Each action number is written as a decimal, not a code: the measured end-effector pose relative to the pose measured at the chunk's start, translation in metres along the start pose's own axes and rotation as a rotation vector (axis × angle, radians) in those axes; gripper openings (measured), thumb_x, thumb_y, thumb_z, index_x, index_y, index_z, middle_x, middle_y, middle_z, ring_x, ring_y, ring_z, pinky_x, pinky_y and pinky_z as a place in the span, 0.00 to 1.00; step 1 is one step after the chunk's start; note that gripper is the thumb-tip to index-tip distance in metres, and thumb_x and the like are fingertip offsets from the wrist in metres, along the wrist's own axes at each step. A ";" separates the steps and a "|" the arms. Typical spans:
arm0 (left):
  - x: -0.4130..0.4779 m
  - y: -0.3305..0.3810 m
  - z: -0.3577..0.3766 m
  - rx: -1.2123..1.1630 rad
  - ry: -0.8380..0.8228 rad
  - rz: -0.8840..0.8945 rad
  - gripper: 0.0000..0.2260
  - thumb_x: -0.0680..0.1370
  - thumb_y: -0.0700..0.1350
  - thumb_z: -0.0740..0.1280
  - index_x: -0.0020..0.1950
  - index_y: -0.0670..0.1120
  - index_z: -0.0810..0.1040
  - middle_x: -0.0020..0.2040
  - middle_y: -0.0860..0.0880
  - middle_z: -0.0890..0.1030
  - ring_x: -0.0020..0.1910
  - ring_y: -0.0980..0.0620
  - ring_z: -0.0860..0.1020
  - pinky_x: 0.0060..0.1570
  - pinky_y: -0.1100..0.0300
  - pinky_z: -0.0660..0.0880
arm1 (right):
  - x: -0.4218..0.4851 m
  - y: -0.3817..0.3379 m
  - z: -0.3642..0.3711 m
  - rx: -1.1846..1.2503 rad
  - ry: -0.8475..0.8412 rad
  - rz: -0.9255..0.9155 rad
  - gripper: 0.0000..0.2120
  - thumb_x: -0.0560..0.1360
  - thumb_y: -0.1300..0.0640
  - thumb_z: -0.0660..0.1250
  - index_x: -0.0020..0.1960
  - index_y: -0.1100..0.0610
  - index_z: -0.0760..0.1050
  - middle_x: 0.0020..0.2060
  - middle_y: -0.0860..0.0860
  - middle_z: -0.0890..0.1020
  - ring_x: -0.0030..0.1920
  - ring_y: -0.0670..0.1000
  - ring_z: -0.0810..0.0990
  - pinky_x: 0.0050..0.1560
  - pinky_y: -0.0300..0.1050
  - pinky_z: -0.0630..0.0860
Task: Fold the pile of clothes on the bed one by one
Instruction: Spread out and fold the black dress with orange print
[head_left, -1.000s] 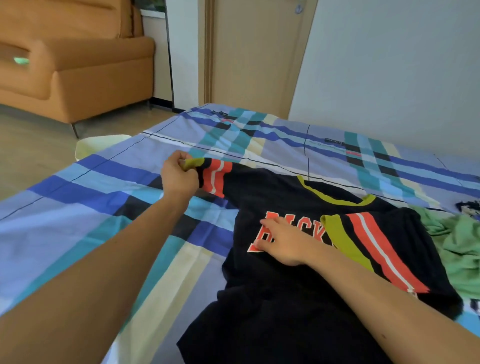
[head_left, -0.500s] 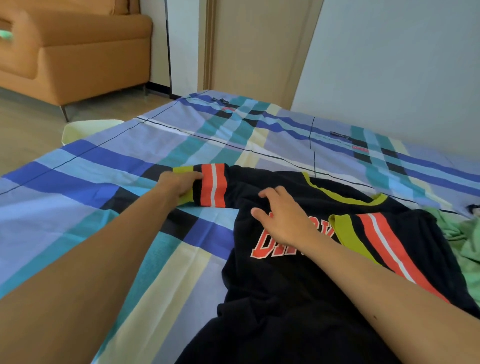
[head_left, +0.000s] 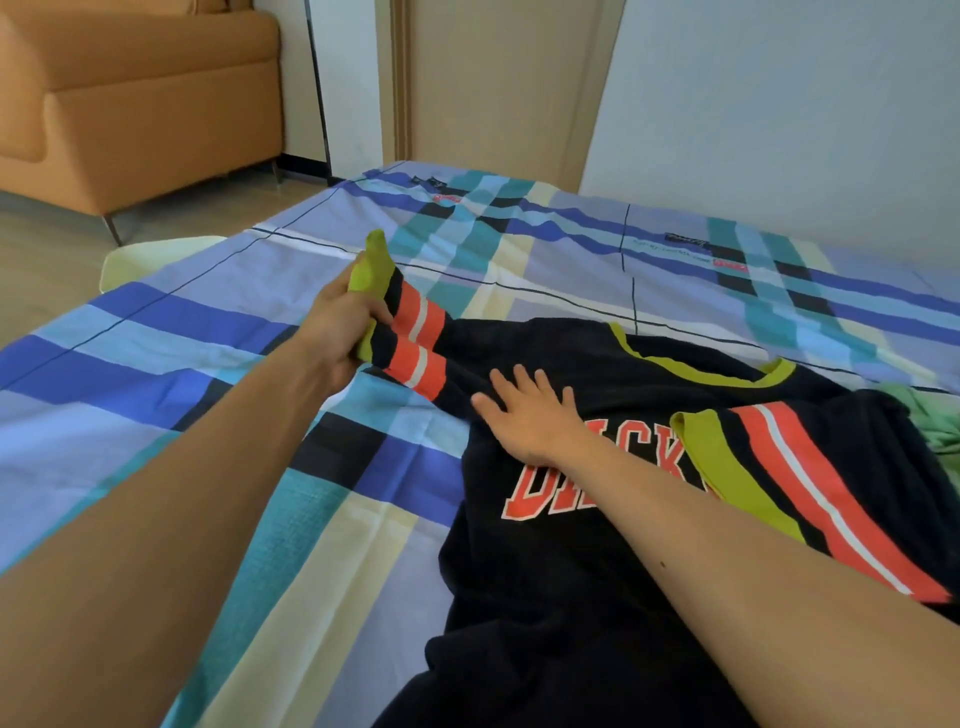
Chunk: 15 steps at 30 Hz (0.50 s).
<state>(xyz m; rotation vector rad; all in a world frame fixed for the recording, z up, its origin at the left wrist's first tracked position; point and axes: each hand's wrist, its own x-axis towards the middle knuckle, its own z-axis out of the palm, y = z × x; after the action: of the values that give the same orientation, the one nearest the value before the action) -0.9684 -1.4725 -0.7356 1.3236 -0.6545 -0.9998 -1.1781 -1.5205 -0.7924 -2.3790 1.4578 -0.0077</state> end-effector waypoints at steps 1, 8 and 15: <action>-0.003 0.001 0.003 0.028 -0.022 0.016 0.31 0.72 0.27 0.57 0.72 0.50 0.73 0.57 0.42 0.82 0.50 0.43 0.82 0.46 0.49 0.82 | 0.000 0.003 0.001 -0.016 -0.065 -0.002 0.32 0.82 0.35 0.44 0.82 0.47 0.46 0.81 0.52 0.47 0.81 0.56 0.42 0.77 0.62 0.40; -0.038 0.038 0.070 0.288 -0.295 0.274 0.40 0.66 0.35 0.66 0.77 0.57 0.65 0.62 0.46 0.81 0.58 0.44 0.80 0.49 0.54 0.80 | -0.045 0.020 -0.051 1.267 0.141 -0.006 0.29 0.83 0.38 0.51 0.79 0.50 0.59 0.71 0.51 0.73 0.68 0.55 0.76 0.71 0.53 0.67; -0.083 0.013 0.161 0.840 -0.798 0.238 0.32 0.80 0.49 0.66 0.81 0.54 0.55 0.76 0.47 0.68 0.63 0.48 0.79 0.62 0.54 0.76 | -0.086 0.095 -0.080 1.528 0.230 0.239 0.34 0.71 0.34 0.70 0.71 0.52 0.72 0.57 0.56 0.84 0.56 0.58 0.85 0.59 0.60 0.79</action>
<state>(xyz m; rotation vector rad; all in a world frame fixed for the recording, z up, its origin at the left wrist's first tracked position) -1.1430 -1.4767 -0.6837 1.4606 -1.9515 -1.0859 -1.3155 -1.5079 -0.7307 -0.9540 1.0725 -0.9636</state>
